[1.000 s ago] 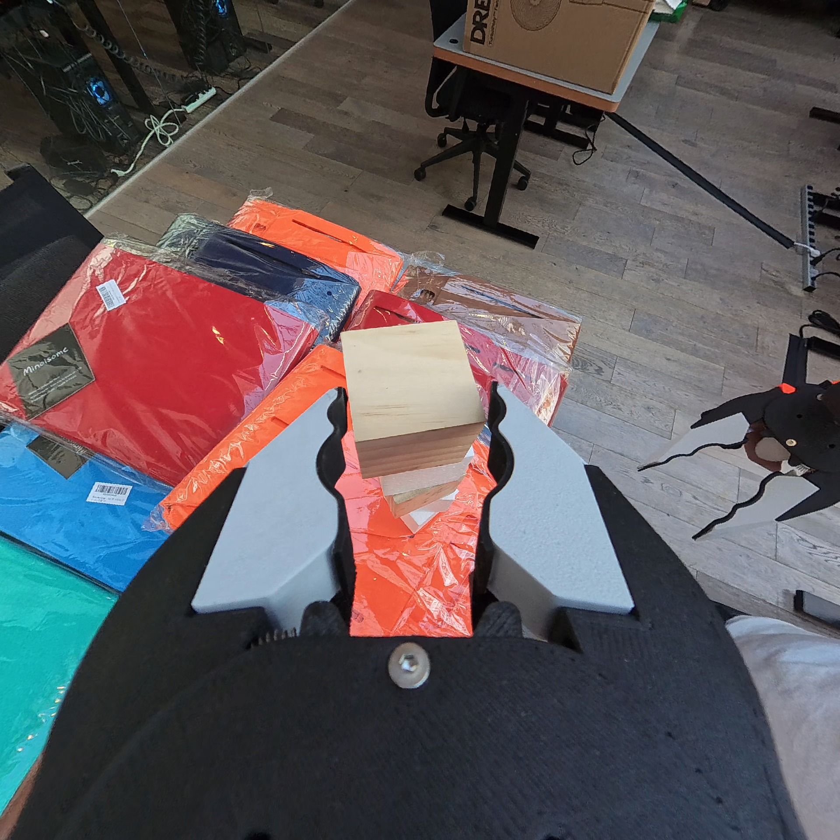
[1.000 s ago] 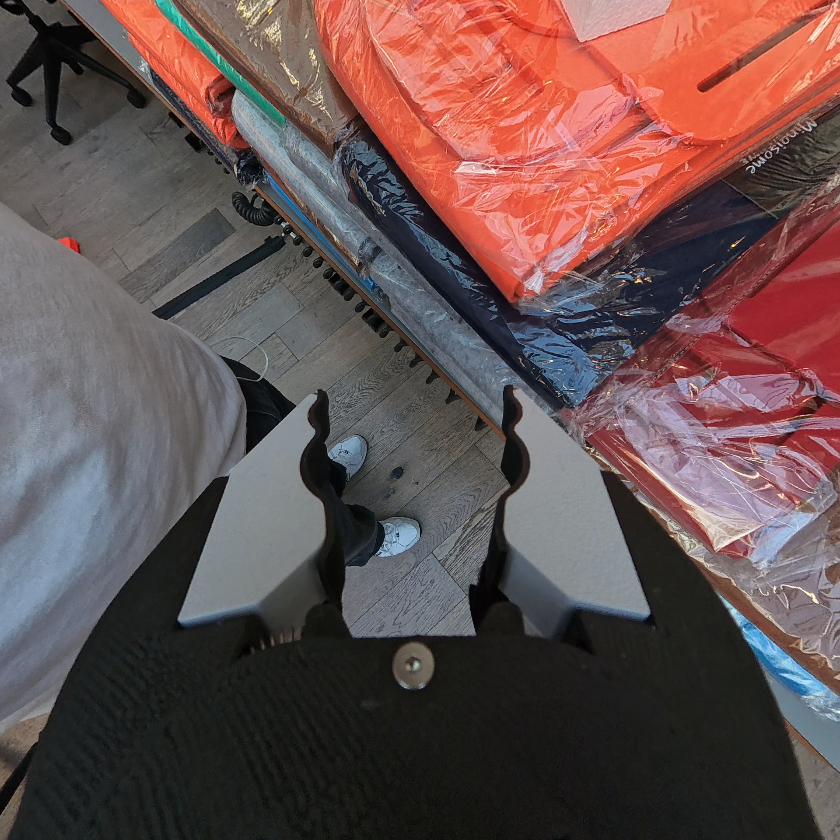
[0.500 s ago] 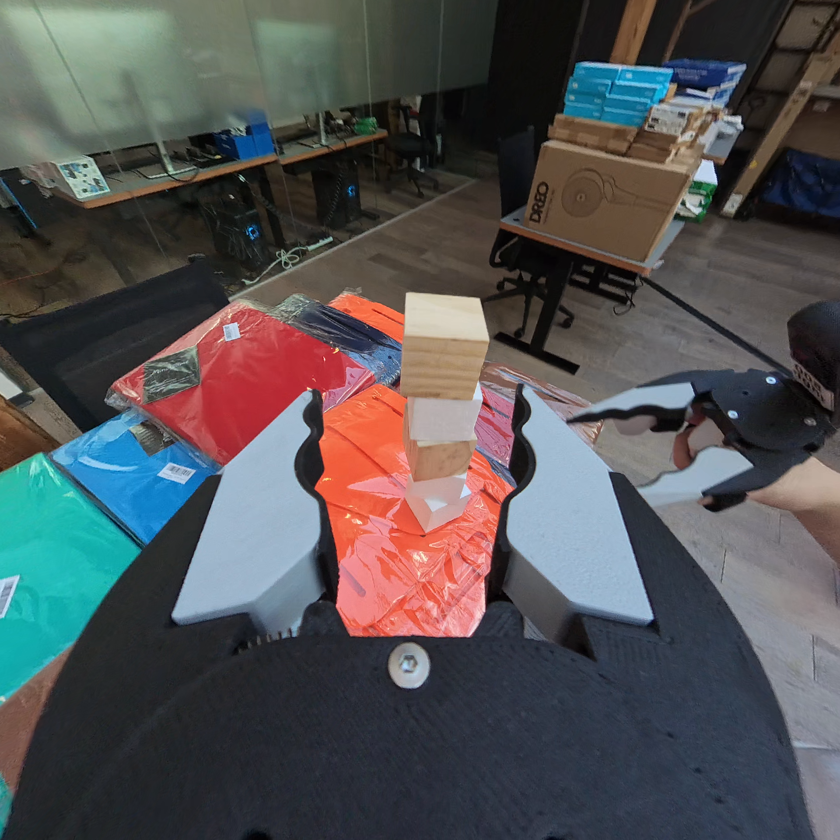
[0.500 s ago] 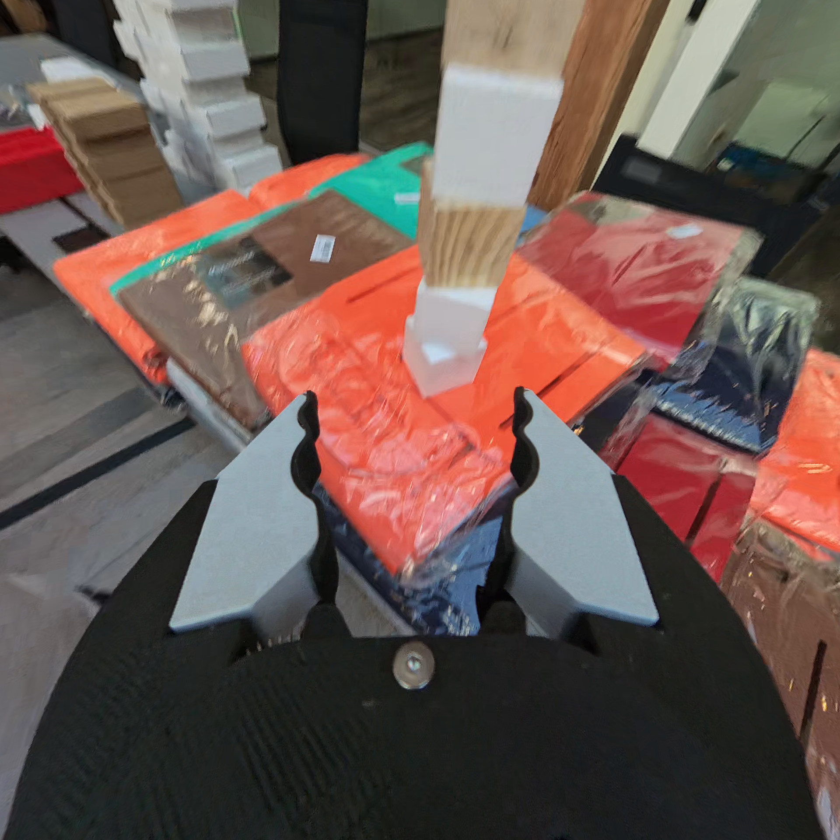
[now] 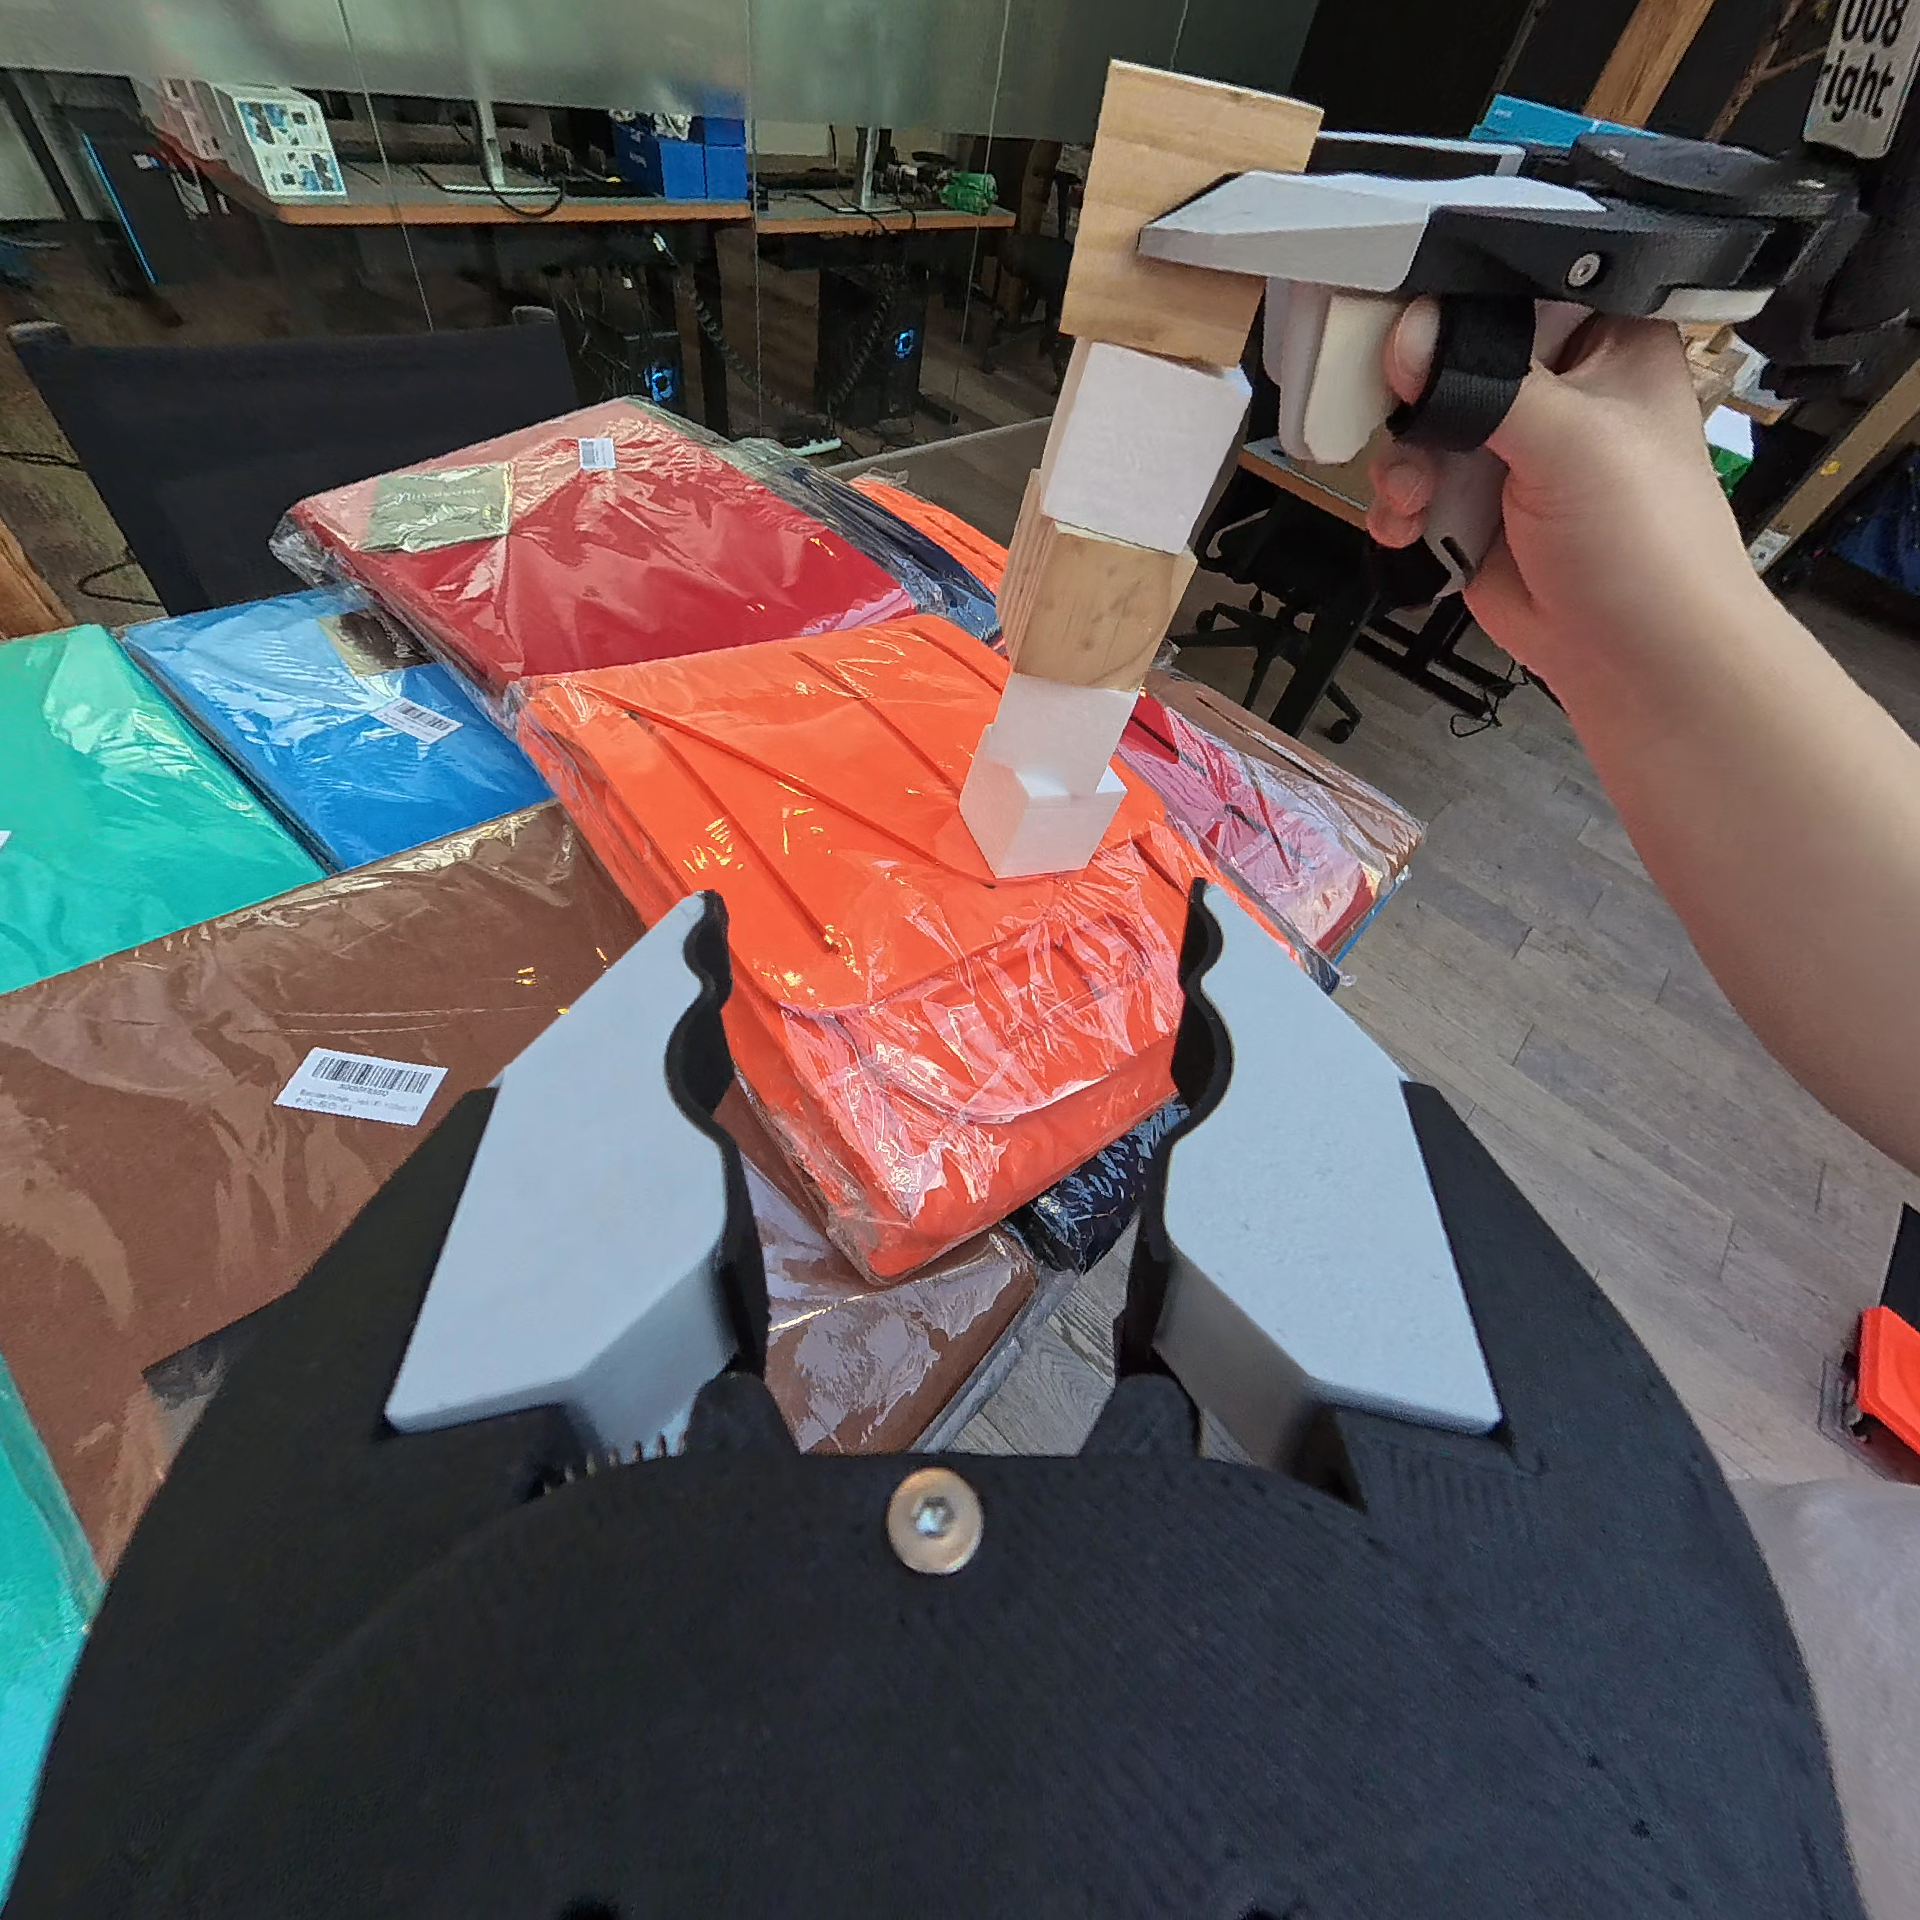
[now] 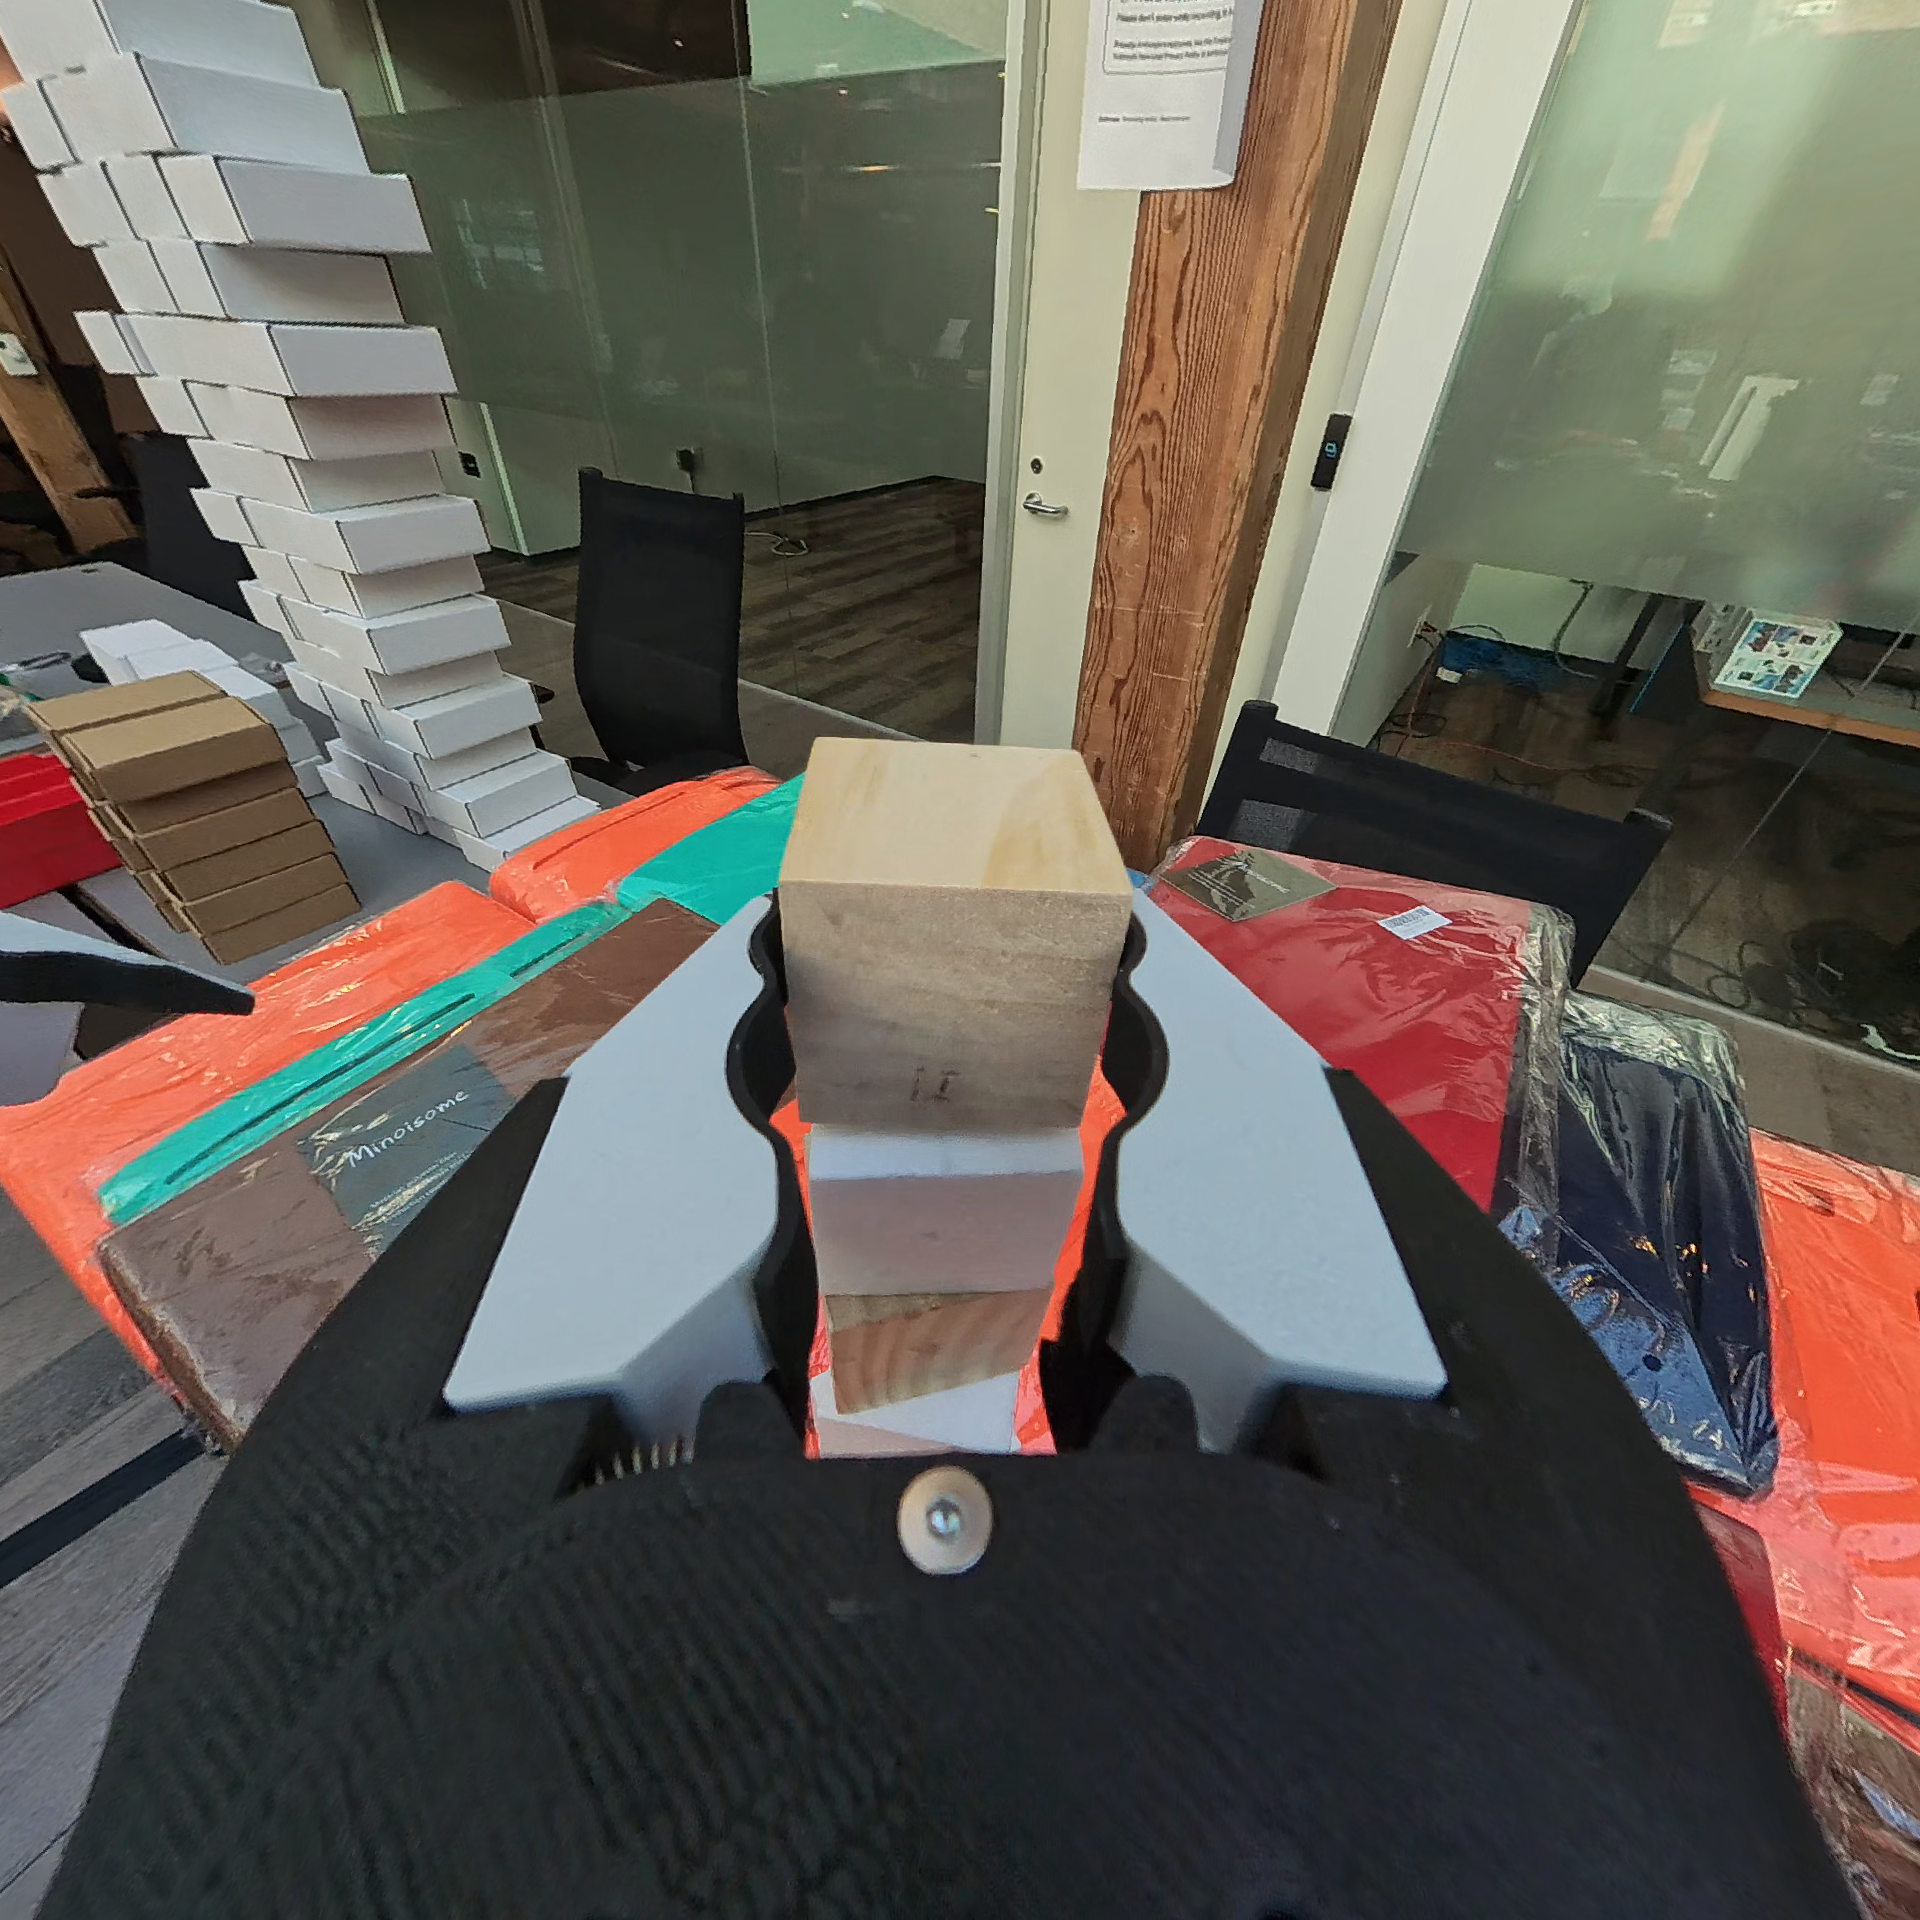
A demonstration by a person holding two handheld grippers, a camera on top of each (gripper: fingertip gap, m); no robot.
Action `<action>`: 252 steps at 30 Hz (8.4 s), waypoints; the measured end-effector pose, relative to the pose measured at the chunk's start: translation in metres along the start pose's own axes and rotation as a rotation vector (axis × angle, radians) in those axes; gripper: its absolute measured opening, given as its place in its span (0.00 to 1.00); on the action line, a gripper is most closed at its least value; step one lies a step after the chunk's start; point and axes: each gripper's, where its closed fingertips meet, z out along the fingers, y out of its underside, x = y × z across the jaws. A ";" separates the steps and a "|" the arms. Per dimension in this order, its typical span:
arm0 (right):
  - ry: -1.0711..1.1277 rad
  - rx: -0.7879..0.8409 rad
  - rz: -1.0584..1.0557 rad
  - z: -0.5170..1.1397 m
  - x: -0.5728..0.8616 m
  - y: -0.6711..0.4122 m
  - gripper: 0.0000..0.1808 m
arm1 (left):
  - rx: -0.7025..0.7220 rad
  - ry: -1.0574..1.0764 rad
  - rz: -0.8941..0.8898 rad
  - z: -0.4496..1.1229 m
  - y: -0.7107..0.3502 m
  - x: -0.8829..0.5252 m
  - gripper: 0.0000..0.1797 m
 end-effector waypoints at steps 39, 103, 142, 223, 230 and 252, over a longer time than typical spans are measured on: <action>0.317 -0.618 0.281 -0.148 0.177 0.286 0.44 | 0.040 0.239 0.215 0.117 -0.103 0.149 0.31; -0.259 -0.100 0.039 -0.001 -0.010 0.100 0.43 | 0.263 -0.236 0.133 0.058 0.028 0.055 0.46; 0.178 -0.566 0.245 -0.131 0.193 0.205 0.31 | -0.387 0.115 0.435 0.228 0.019 0.069 0.34; 0.104 -0.728 -0.069 -0.154 0.179 0.172 0.38 | -0.196 0.176 0.362 0.164 -0.030 0.090 0.34; 0.105 -0.586 -0.119 -0.166 0.171 0.140 0.48 | -0.119 0.355 0.266 0.177 -0.044 0.127 0.34; -0.242 -0.245 -0.076 -0.183 0.138 0.051 0.29 | 0.011 0.773 0.290 0.255 -0.118 0.238 0.56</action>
